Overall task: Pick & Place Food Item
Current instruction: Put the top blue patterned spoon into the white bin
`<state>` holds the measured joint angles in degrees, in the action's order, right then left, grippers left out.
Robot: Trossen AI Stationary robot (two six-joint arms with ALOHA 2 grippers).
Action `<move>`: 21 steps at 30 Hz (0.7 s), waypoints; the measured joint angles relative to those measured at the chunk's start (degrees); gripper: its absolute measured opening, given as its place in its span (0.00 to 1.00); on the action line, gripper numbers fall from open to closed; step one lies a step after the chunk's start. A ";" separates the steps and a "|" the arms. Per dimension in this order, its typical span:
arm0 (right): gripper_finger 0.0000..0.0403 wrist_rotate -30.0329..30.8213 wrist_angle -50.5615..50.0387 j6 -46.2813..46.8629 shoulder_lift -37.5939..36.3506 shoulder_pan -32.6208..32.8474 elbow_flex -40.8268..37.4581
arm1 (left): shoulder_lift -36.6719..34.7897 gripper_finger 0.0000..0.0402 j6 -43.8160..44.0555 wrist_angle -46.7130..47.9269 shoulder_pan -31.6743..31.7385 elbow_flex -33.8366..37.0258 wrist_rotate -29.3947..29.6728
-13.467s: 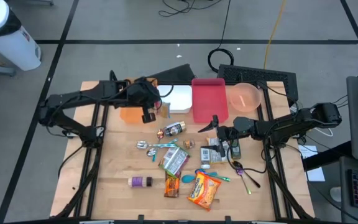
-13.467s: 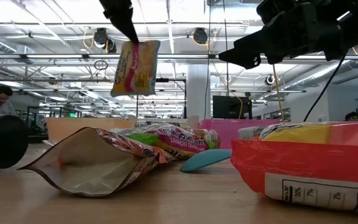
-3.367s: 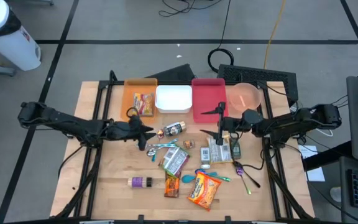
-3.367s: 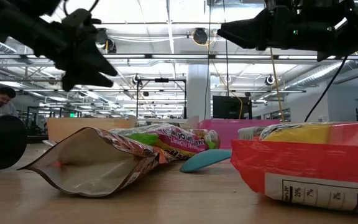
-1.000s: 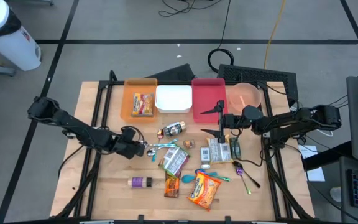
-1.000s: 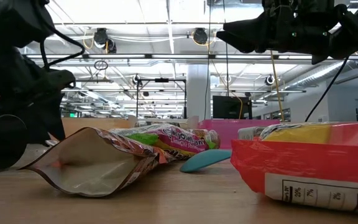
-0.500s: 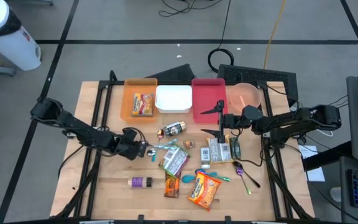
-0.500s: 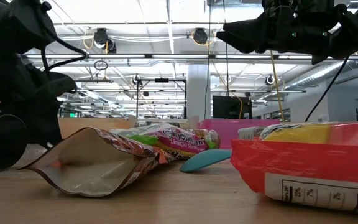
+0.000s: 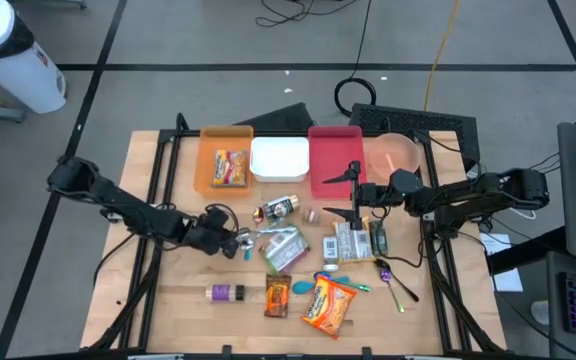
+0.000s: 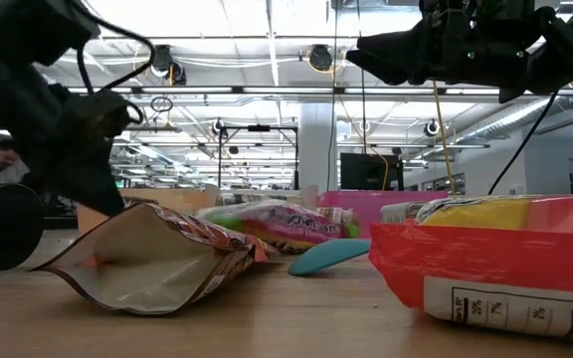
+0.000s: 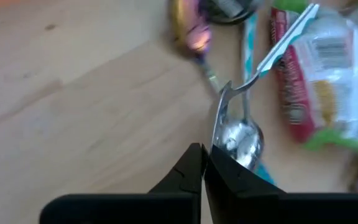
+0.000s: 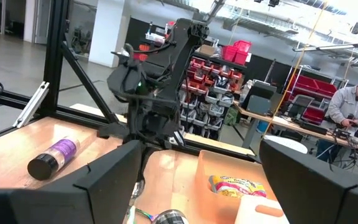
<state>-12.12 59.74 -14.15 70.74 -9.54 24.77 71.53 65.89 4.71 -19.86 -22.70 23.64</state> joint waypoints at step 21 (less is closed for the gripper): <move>0.79 -0.06 -0.01 -0.02 0.00 0.29 0.00 | -12.42 0.01 -21.78 -17.17 -0.02 -0.02 6.93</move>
<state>-12.18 59.73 -14.17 70.74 -9.25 24.77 59.11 44.11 -12.46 -19.88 -22.72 30.57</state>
